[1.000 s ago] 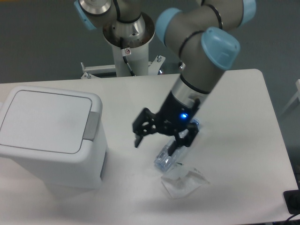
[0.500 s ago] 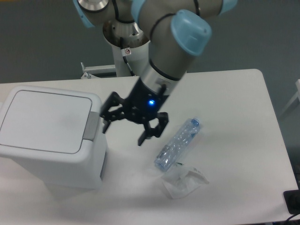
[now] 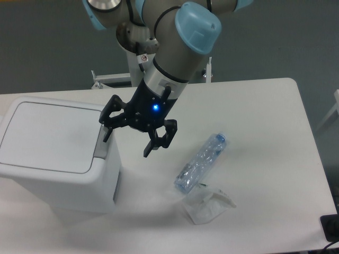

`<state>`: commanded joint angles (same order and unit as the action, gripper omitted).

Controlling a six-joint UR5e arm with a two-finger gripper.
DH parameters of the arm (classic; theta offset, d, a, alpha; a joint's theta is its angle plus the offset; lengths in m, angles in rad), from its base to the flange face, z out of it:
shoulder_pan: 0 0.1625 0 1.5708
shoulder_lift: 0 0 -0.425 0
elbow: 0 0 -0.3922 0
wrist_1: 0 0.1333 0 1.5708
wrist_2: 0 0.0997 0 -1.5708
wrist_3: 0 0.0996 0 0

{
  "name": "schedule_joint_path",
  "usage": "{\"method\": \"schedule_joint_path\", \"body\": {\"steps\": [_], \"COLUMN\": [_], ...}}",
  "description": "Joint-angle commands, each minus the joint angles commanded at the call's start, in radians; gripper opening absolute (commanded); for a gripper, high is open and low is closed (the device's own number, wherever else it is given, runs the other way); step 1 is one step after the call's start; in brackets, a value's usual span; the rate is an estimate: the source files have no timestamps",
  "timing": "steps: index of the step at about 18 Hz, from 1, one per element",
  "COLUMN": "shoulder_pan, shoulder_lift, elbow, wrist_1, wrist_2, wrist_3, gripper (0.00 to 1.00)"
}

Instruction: Open the trash can

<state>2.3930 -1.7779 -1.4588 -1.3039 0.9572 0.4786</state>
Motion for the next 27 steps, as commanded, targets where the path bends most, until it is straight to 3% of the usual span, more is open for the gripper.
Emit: {"method": "schedule_joint_path", "body": {"steps": [21, 27], "shoulder_pan": [-0.002, 0.064], "shoulder_lift": [-0.032, -0.023], "elbow": [-0.002, 0.008], "wrist_1": [0.014, 0.1], "wrist_2": [0.002, 0.0], "wrist_3": [0.009, 0.008], "gripper": [1.0, 1.0]}}
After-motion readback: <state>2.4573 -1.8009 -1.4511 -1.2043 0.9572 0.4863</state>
